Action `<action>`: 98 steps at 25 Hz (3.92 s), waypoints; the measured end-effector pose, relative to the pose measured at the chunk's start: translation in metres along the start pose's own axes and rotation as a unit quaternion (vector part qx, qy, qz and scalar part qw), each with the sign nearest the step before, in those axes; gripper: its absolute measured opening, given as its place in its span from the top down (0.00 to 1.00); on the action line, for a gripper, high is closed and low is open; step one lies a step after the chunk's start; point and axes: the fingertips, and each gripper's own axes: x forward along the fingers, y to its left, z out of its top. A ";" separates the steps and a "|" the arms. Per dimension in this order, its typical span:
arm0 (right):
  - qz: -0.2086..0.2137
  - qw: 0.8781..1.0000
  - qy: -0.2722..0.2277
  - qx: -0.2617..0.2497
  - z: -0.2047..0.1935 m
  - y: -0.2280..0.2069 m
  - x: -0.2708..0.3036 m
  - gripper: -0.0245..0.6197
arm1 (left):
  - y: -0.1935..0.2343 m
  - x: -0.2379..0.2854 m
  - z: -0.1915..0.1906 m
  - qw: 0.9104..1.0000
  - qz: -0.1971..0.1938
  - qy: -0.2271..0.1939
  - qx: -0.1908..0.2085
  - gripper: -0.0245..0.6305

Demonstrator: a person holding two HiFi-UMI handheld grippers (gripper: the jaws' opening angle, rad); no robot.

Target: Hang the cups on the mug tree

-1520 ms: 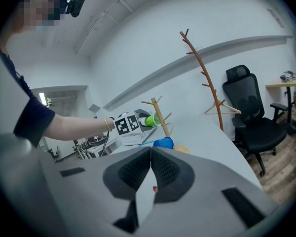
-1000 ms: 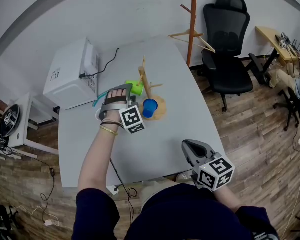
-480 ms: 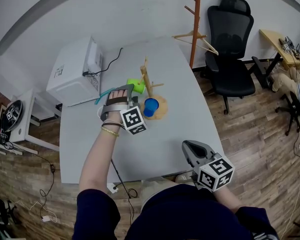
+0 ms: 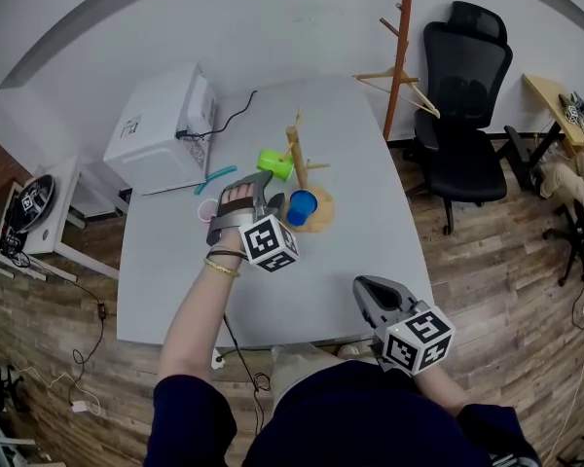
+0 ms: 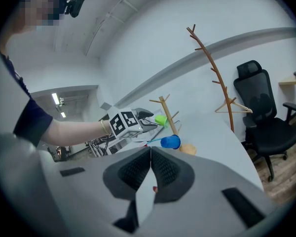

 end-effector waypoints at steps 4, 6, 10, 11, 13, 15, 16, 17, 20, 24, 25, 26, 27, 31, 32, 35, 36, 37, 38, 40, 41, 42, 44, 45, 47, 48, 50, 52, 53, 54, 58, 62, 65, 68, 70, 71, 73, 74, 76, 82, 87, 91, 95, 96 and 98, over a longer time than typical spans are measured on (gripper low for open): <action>0.015 1.000 0.006 -0.005 0.000 0.001 0.001 0.92 | -0.005 -0.013 0.001 0.999 -0.002 0.004 -0.046 0.58; 0.022 1.000 0.010 -0.007 -0.001 0.002 0.001 0.92 | -0.009 -0.017 0.000 0.998 0.001 0.005 -0.069 0.60; 0.035 0.999 0.019 -0.011 -0.003 0.001 0.000 0.92 | -0.018 -0.023 -0.002 0.992 0.011 -0.002 -0.128 0.69; 0.039 0.999 0.021 -0.013 -0.003 0.002 0.000 0.92 | -0.020 -0.026 -0.003 0.990 0.014 -0.003 -0.142 0.72; 0.046 0.999 0.025 -0.015 -0.005 0.002 0.001 0.92 | -0.023 -0.033 -0.003 0.986 0.022 -0.004 -0.167 0.77; 0.053 0.998 0.029 -0.018 -0.006 0.003 0.002 0.92 | -0.026 -0.040 -0.003 0.981 0.029 -0.006 -0.193 0.82; 0.056 0.998 0.031 -0.019 -0.006 0.003 0.002 0.92 | -0.027 -0.044 -0.003 0.978 0.032 -0.008 -0.208 0.84; 0.059 0.998 0.033 -0.020 -0.007 0.004 0.002 0.92 | -0.028 -0.048 -0.002 0.974 0.034 -0.011 -0.224 0.85; 0.067 0.997 0.038 -0.022 -0.008 0.005 0.001 0.92 | -0.032 -0.060 -0.001 0.960 0.036 -0.019 -0.277 0.89; 0.075 0.996 0.044 -0.023 -0.010 0.005 0.000 0.92 | -0.039 -0.075 0.002 0.941 0.044 -0.029 -0.333 0.91; 0.077 0.996 0.045 -0.023 -0.010 0.005 0.000 0.92 | -0.041 -0.079 0.003 0.937 0.046 -0.032 -0.346 0.92; 0.080 0.995 0.046 -0.024 -0.010 0.006 0.000 0.92 | -0.043 -0.083 0.003 0.932 0.047 -0.035 -0.359 0.92; 0.082 0.995 0.047 -0.024 -0.010 0.007 -0.001 0.92 | -0.046 -0.087 0.004 0.926 0.047 -0.039 -0.373 0.93; 0.084 0.995 0.048 -0.022 -0.011 0.007 -0.003 0.92 | -0.054 -0.105 0.010 0.900 0.050 -0.056 -0.429 0.93; 0.084 0.995 0.047 -0.021 -0.011 0.007 -0.003 0.92 | -0.055 -0.109 0.011 0.893 0.053 -0.060 -0.442 0.93; 0.085 0.995 0.049 -0.021 -0.013 0.007 -0.003 0.92 | -0.054 -0.124 0.015 0.871 0.059 -0.075 -0.481 0.93; 0.086 0.995 0.050 -0.022 -0.014 0.009 -0.004 0.92 | -0.052 -0.130 0.017 0.865 0.059 -0.081 -0.492 0.93; 0.087 0.995 0.051 -0.022 -0.014 0.010 -0.004 0.92 | -0.052 -0.135 0.018 0.858 0.059 -0.085 -0.503 0.93; 0.087 0.995 0.052 -0.022 -0.015 0.011 -0.003 0.92 | -0.052 -0.140 0.018 0.851 0.058 -0.090 -0.513 0.93; 0.088 0.994 0.053 -0.022 -0.016 0.014 -0.002 0.92 | -0.053 -0.148 0.018 0.837 0.057 -0.099 -0.535 0.93; 0.087 0.994 0.054 -0.022 -0.017 0.015 -0.001 0.92 | -0.054 -0.152 0.017 0.830 0.057 -0.102 -0.545 0.93; 0.086 0.995 0.054 -0.022 -0.017 0.017 -0.001 0.92 | -0.056 -0.156 0.016 0.823 0.058 -0.104 -0.555 0.93; 0.083 0.995 0.054 -0.021 -0.019 0.017 0.000 0.92 | -0.060 -0.162 0.014 0.814 0.058 -0.106 -0.568 0.93; 0.081 0.995 0.054 -0.019 -0.019 0.018 0.001 0.92 | -0.062 -0.164 0.014 0.811 0.056 -0.107 -0.572 0.93; 0.077 0.996 0.053 -0.018 -0.020 0.019 0.003 0.92 | -0.066 -0.166 0.013 0.807 0.049 -0.109 -0.579 0.93; 0.075 0.996 0.053 -0.018 -0.020 0.020 0.005 0.92 | -0.066 -0.167 0.011 0.805 0.046 -0.110 -0.581 0.93; 0.072 0.996 0.052 -0.017 -0.019 0.025 0.011 0.92 | -0.065 -0.170 0.005 0.799 0.045 -0.114 -0.589 0.93; 0.070 0.996 0.050 -0.015 -0.018 0.031 0.018 0.92 | -0.062 -0.173 -0.004 0.794 0.045 -0.116 -0.595 0.93; 0.068 0.996 0.049 -0.014 -0.018 0.034 0.022 0.92 | -0.061 -0.174 -0.008 0.793 0.043 -0.117 -0.596 0.93; 0.067 0.996 0.049 -0.014 -0.018 0.037 0.026 0.92 | -0.060 -0.175 -0.012 0.793 0.041 -0.118 -0.596 0.93; 0.063 0.997 0.049 -0.005 -0.019 0.052 0.046 0.92 | -0.059 -0.178 -0.035 0.794 0.033 -0.112 -0.597 0.93; 0.057 0.997 0.047 -0.001 -0.019 0.067 0.066 0.92 | -0.057 -0.179 -0.059 0.788 0.023 -0.110 -0.605 0.93; 0.051 0.998 0.048 0.002 -0.021 0.077 0.082 0.92 | -0.056 -0.180 -0.078 0.785 0.016 -0.109 -0.610 0.93; 0.048 0.998 0.049 0.002 -0.021 0.087 0.099 0.92 | -0.053 -0.180 -0.096 0.785 0.012 -0.109 -0.610 0.93; 0.048 0.998 0.049 0.003 -0.021 0.094 0.110 0.92 | -0.050 -0.180 -0.108 0.785 0.011 -0.108 -0.611 0.93; 0.049 0.998 0.048 0.003 -0.021 0.098 0.116 0.92 | -0.049 -0.180 -0.115 0.784 0.011 -0.106 -0.611 0.93; 0.049 0.998 0.048 0.001 -0.021 0.105 0.126 0.92 | -0.048 -0.180 -0.128 0.783 0.011 -0.103 -0.614 0.93; 0.049 0.998 0.047 0.000 -0.021 0.108 0.131 0.92 | -0.048 -0.180 -0.133 0.782 0.010 -0.102 -0.615 0.93; 0.049 0.998 0.047 -0.003 -0.021 0.112 0.140 0.92 | -0.048 -0.180 -0.144 0.781 0.006 -0.100 -0.616 0.93; 0.045 0.998 0.050 -0.015 -0.022 0.125 0.170 0.91 | -0.050 -0.181 -0.172 0.779 0.003 -0.093 -0.620 0.93; 0.044 0.997 0.052 -0.026 -0.023 0.135 0.199 0.91 | -0.052 -0.184 -0.195 0.780 -0.005 -0.088 -0.619 0.93; 0.044 0.997 0.056 -0.040 -0.028 0.140 0.225 0.91 | -0.056 -0.187 -0.215 0.778 -0.007 -0.080 -0.623 0.93; 0.046 0.996 0.063 -0.051 -0.036 0.145 0.251 0.91 | -0.062 -0.185 -0.232 0.778 -0.016 -0.072 -0.623 0.93; 0.046 0.995 0.065 -0.053 -0.039 0.145 0.256 0.91 | -0.064 -0.185 -0.236 0.778 -0.018 -0.070 -0.625 0.93; 0.042 0.995 0.071 -0.054 -0.044 0.145 0.267 0.91 | -0.066 -0.184 -0.243 0.776 -0.021 -0.067 -0.627 0.93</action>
